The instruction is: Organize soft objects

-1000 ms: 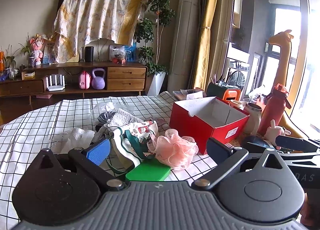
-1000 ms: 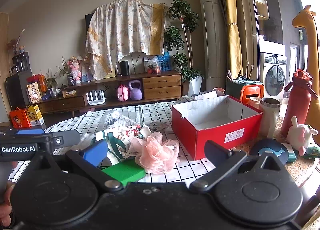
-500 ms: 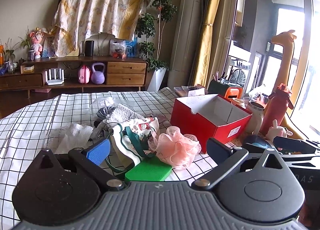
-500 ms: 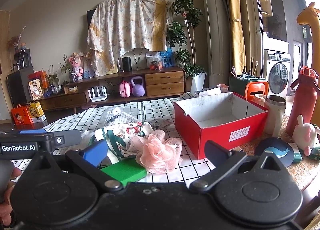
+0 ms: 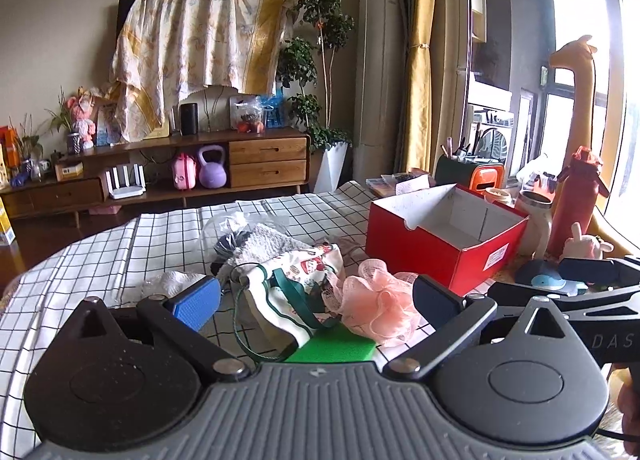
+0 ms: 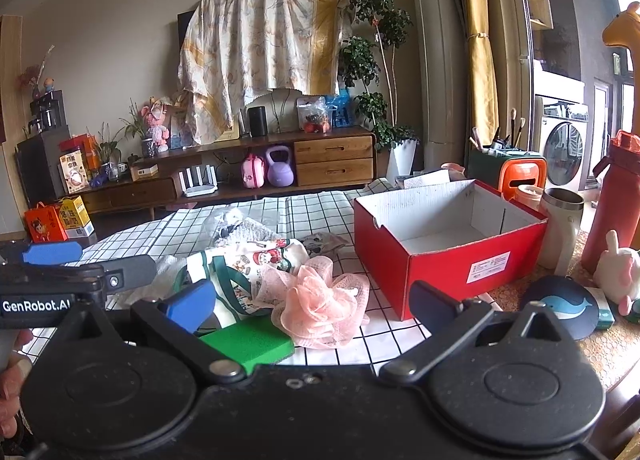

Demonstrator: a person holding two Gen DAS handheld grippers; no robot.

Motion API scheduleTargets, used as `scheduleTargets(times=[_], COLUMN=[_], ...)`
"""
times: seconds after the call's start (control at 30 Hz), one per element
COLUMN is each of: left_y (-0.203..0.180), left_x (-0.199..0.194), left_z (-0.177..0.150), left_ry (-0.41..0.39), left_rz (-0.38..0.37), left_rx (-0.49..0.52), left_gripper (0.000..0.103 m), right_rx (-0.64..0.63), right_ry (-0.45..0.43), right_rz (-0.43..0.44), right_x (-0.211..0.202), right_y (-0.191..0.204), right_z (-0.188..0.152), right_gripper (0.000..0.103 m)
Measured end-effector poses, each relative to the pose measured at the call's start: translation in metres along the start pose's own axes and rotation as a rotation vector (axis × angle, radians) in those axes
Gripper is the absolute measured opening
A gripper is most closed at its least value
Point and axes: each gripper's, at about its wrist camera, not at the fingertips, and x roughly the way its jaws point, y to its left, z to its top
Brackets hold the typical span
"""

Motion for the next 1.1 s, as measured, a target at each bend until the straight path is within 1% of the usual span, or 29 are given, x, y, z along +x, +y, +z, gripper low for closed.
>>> scheduleTargets(times=[0.1, 0.2, 0.3, 0.4, 0.53, 0.63, 0.73, 0.8, 0.87, 1.0, 1.03, 1.1], left_y=[0.002, 0.009, 0.02, 0.029, 0.033, 0.028, 0.017, 0.01, 0.006, 0.002, 0.001, -0.002], left_x=[0.005, 0.014, 0.028, 0.047, 0.075, 0.092, 0.108, 0.121, 0.136, 0.151, 0.153, 0.159], left_z=[-0.001, -0.003, -0.008, -0.019, -0.035, -0.044, -0.053, -0.059, -0.065, -0.071, -0.072, -0.075], left_ry=[0.004, 0.03, 0.082, 0.158, 0.238, 0.266, 0.273, 0.308, 0.347, 0.369, 0.365, 0.374], left_rz=[0.014, 0.01, 0.004, -0.007, -0.005, -0.021, -0.06, -0.077, -0.087, -0.098, -0.105, -0.096], left_rx=[0.019, 0.009, -0.016, -0.032, -0.029, 0.011, 0.075, 0.106, 0.111, 0.115, 0.125, 0.149], left_gripper=[0.103, 0.103, 0.103, 0.103, 0.103, 0.103, 0.103, 0.103, 0.102, 0.102, 0.102, 0.096], right_rx=[-0.004, -0.019, -0.023, -0.053, -0.085, -0.091, -0.103, -0.095, -0.083, -0.077, -0.08, -0.082], right_ry=[0.02, 0.051, 0.098, 0.151, 0.191, 0.227, 0.278, 0.311, 0.336, 0.361, 0.365, 0.372], right_rz=[0.012, 0.033, 0.052, 0.06, 0.081, 0.109, 0.123, 0.122, 0.122, 0.145, 0.146, 0.14], right_x=[0.011, 0.026, 0.045, 0.07, 0.1, 0.125, 0.148, 0.162, 0.172, 0.182, 0.185, 0.191], right_y=[-0.002, -0.006, -0.016, -0.022, -0.023, -0.024, -0.023, -0.024, -0.027, -0.027, -0.027, -0.026], right_z=[0.0, -0.001, -0.002, -0.004, -0.002, 0.0, -0.002, -0.004, -0.007, -0.011, -0.011, -0.012], right_gripper=[0.103, 0.103, 0.103, 0.103, 0.103, 0.101, 0.101, 0.1, 0.099, 0.097, 0.097, 0.094])
